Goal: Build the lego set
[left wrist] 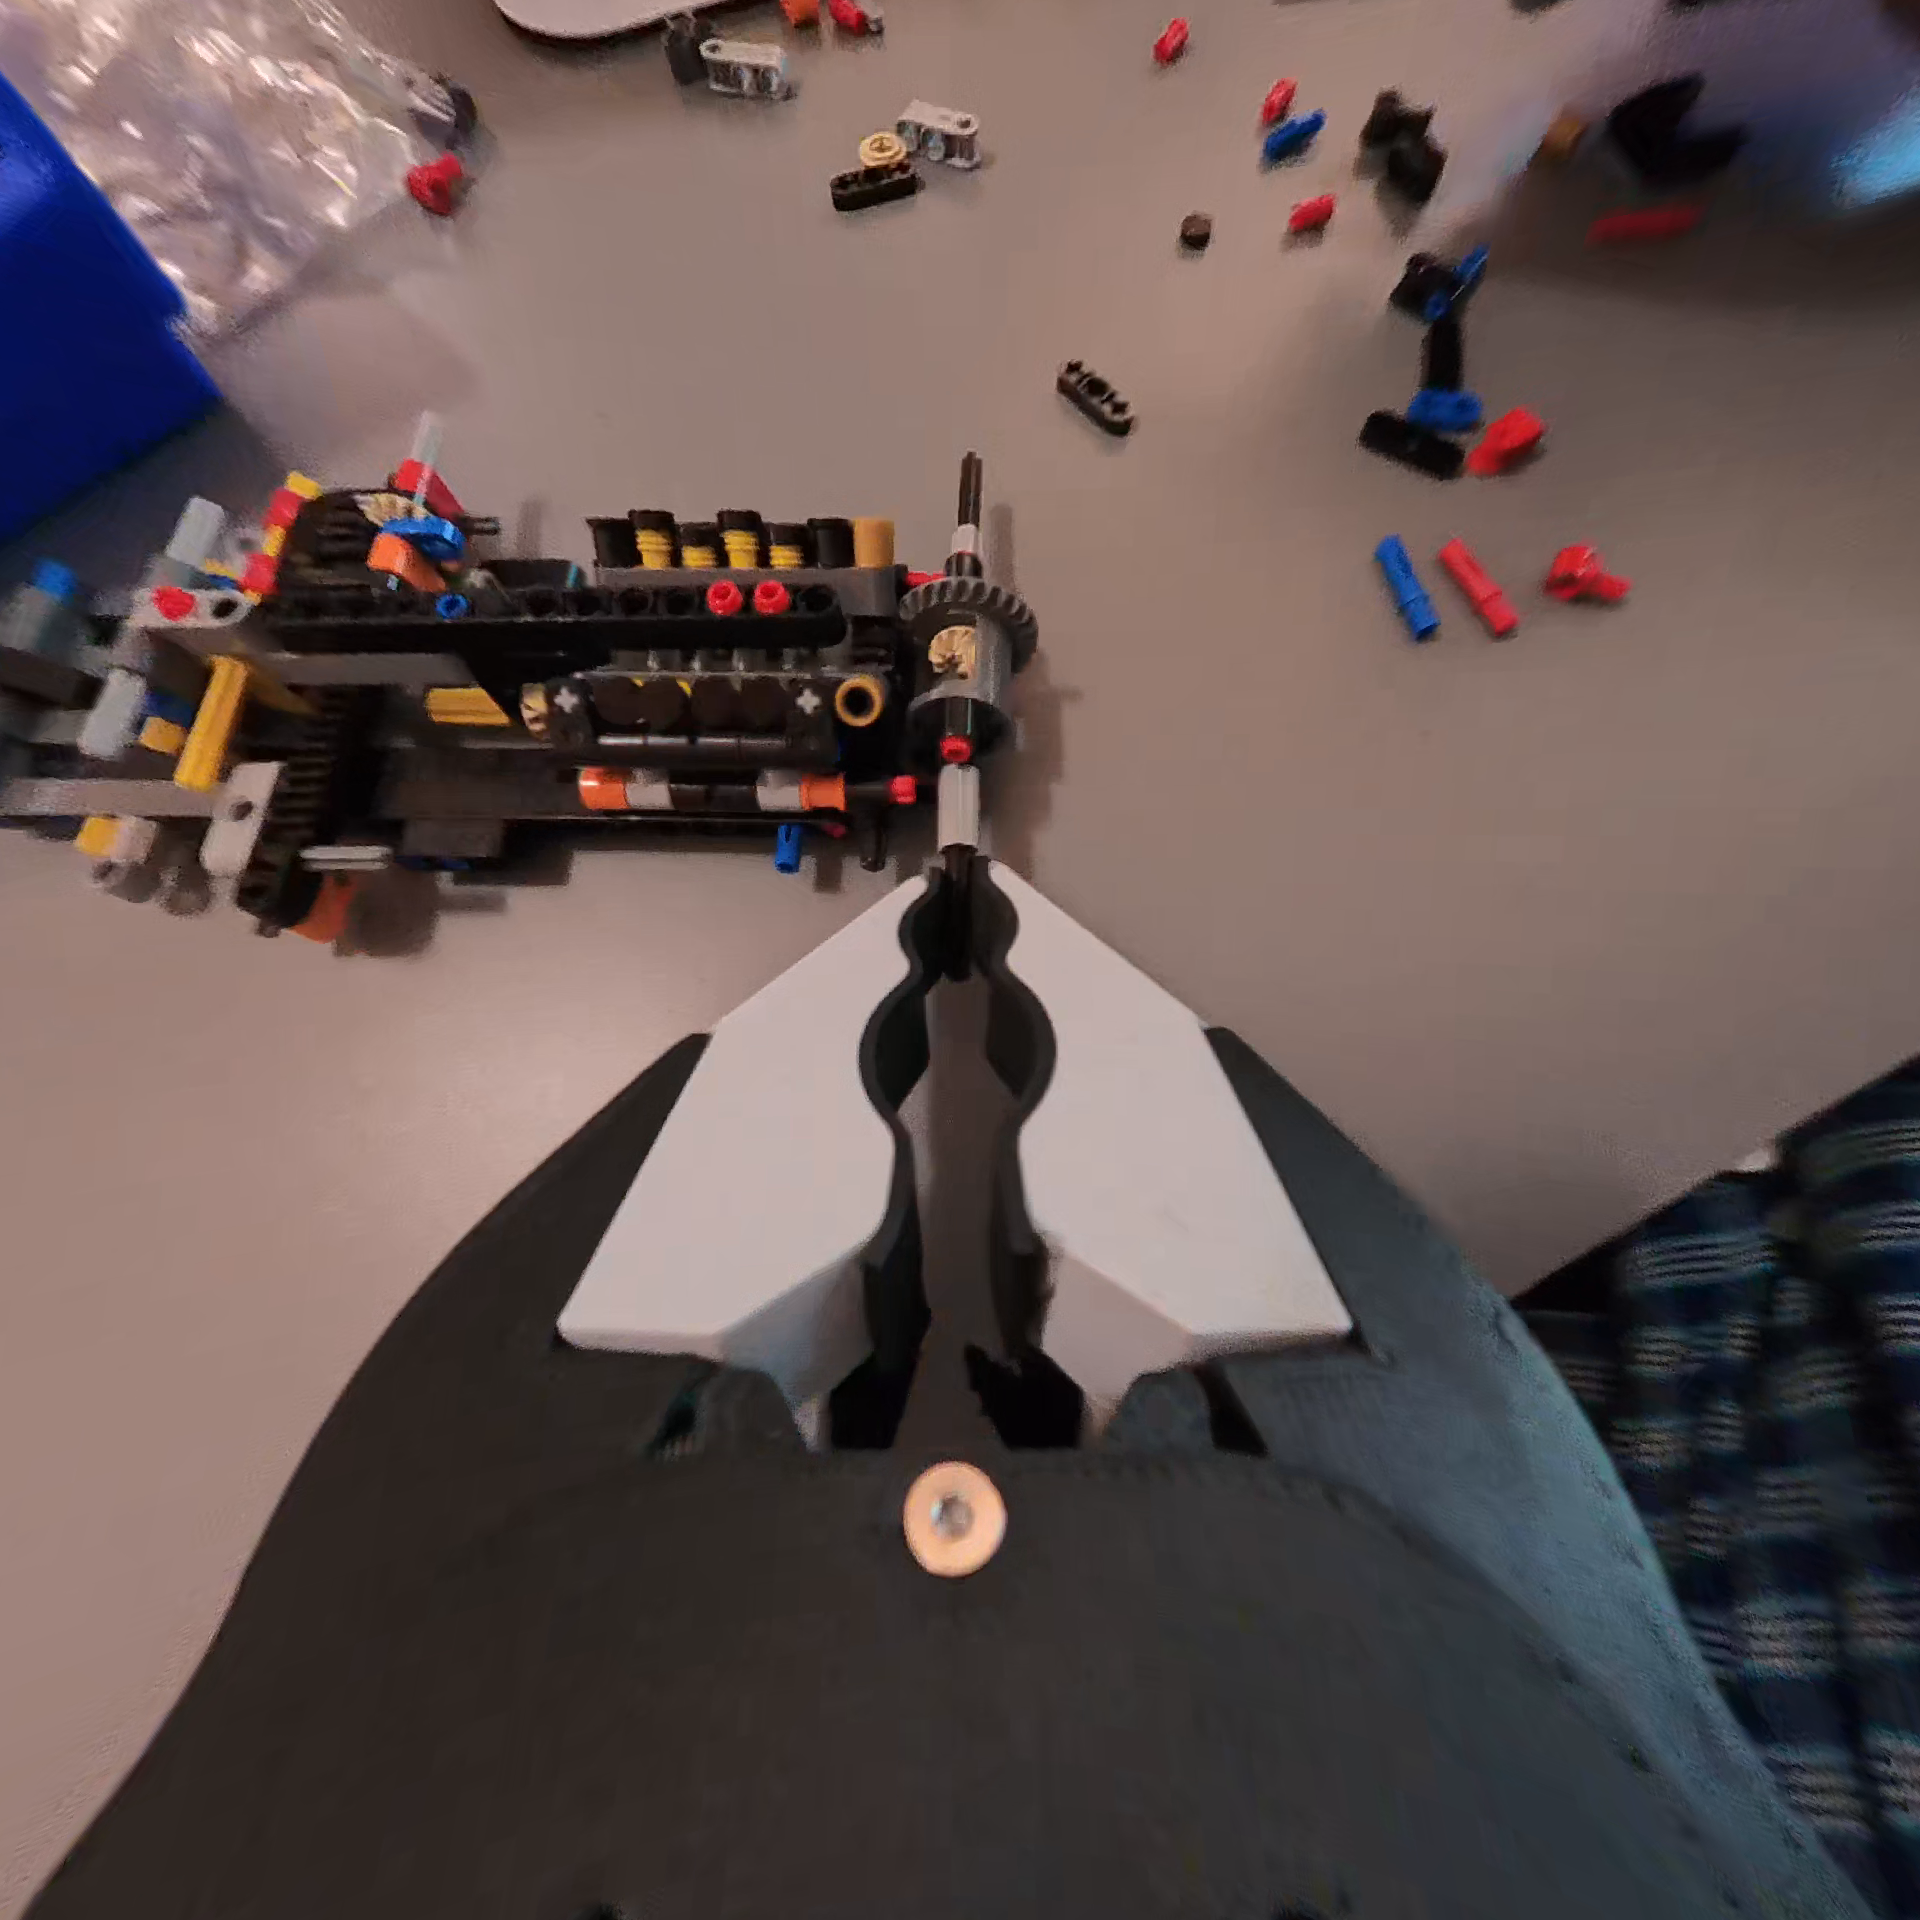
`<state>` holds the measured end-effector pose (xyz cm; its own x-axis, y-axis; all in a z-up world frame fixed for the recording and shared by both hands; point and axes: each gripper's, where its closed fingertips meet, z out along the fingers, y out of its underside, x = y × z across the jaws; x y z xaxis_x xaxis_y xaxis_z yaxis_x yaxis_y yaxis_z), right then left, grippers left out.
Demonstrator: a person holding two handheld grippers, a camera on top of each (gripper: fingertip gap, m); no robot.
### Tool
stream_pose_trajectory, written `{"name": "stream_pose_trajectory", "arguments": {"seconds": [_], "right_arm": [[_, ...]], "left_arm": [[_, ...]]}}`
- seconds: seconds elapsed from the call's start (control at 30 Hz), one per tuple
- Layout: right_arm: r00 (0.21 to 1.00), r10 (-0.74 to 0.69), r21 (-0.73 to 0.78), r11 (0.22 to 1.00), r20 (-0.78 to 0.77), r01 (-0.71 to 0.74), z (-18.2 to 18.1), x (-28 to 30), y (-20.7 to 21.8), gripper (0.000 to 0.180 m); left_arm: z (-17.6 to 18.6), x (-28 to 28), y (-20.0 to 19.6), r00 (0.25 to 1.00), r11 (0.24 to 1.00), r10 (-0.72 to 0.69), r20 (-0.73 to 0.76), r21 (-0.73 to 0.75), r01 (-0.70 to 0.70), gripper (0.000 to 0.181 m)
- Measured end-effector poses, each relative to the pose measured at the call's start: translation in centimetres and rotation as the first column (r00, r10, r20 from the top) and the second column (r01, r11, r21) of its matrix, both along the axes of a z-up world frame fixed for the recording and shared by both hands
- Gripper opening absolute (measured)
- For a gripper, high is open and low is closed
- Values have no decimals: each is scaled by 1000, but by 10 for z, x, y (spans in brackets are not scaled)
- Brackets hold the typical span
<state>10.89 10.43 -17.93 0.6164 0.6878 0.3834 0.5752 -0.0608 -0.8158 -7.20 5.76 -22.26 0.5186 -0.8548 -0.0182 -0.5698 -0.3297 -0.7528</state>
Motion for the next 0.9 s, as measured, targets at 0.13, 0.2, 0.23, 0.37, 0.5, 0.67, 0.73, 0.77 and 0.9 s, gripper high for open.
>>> {"name": "stream_pose_trajectory", "arguments": {"seconds": [0.13, 0.2, 0.23, 0.37, 0.5, 0.67, 0.73, 0.77, 0.9], "right_arm": [[992, 128, 18, 992, 22, -128, 9, -25, -18, 27], [976, 201, 57, 977, 87, -206, 11, -45, -31, 29], [962, 237, 69, 966, 137, -248, 8, -57, -37, 30], [872, 237, 162, 929, 429, -333, -11, -87, -38, 34], [794, 210, 220, 893, 570, -393, -20, -104, -30, 29], [746, 249, 193, 871, 618, -451, -29, -115, -28, 7], [752, 302, 128, 882, 586, -453, -30, -116, -32, 1], [755, 322, 100, 886, 571, -453, -29, -116, -33, 1], [740, 402, -22, 885, 540, -465, -32, -117, -37, 1]], "left_arm": [[2, 4, -10, 993, 990, -18, 113, -136, 34, 2], [4, 6, -14, 987, 981, -19, 162, -187, 50, 2], [5, 8, -16, 982, 974, -20, 186, -218, 61, 2], [12, 12, -23, 959, 947, -15, 284, -305, 105, 2], [19, 14, -32, 926, 906, -6, 378, -390, 166, 2], [25, 12, -37, 893, 871, 18, 450, -446, 207, 2], [25, 10, -38, 889, 875, 5, 459, -432, 218, 2], [27, 10, -39, 885, 885, -6, 465, -410, 222, 3], [30, 8, -40, 907, 937, -61, 417, -289, 196, 28]]}}
